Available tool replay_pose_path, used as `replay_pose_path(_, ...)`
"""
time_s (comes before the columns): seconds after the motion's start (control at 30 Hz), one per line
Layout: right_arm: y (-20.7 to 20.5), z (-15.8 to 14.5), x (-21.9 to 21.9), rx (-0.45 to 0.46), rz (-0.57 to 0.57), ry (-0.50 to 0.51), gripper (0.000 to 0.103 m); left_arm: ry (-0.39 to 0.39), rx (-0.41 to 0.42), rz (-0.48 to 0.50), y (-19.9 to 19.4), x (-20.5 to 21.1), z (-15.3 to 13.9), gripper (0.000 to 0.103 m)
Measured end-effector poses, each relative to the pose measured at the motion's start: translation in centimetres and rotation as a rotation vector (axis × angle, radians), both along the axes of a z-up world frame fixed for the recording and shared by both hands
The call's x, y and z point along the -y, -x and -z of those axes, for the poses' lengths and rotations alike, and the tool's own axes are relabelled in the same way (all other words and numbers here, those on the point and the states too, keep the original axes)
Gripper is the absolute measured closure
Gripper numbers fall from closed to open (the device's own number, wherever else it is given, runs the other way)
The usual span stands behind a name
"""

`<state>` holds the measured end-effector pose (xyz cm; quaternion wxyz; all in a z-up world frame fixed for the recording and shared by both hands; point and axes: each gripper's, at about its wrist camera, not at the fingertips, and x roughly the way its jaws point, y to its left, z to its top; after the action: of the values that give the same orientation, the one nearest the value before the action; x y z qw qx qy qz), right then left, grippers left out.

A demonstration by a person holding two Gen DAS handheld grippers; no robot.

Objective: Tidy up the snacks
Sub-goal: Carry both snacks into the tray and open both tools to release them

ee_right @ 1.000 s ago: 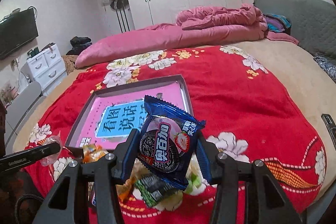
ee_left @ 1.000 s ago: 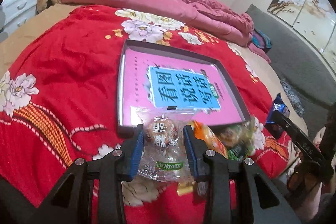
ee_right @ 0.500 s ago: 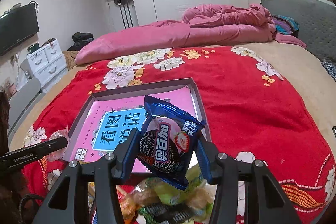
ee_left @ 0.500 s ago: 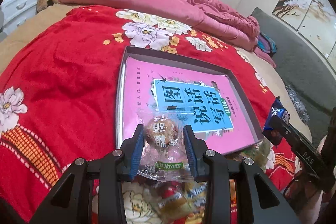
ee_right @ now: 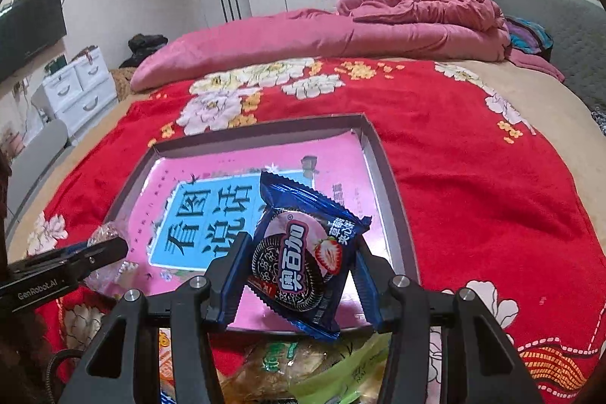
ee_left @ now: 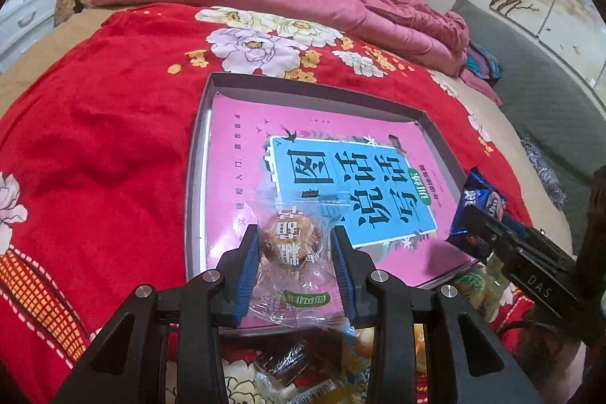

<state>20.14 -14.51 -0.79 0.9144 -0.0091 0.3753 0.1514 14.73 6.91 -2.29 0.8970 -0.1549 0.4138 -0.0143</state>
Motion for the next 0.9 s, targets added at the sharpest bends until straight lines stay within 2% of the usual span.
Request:
replay_pose_path(0.4, -0.5, 1.9, -0.2, -0.050, 0.008, 0.046, 0.051, -0.031, -0.021, 0.031, -0.6, 0.7, 0.8, 0.064)
replay_pose_path(0.9, -0.4, 1.5, 0.0, -0.053, 0.016, 0.033, 0.051, -0.034, -0.042, 0.032, -0.7, 0.7, 1.4, 0.063)
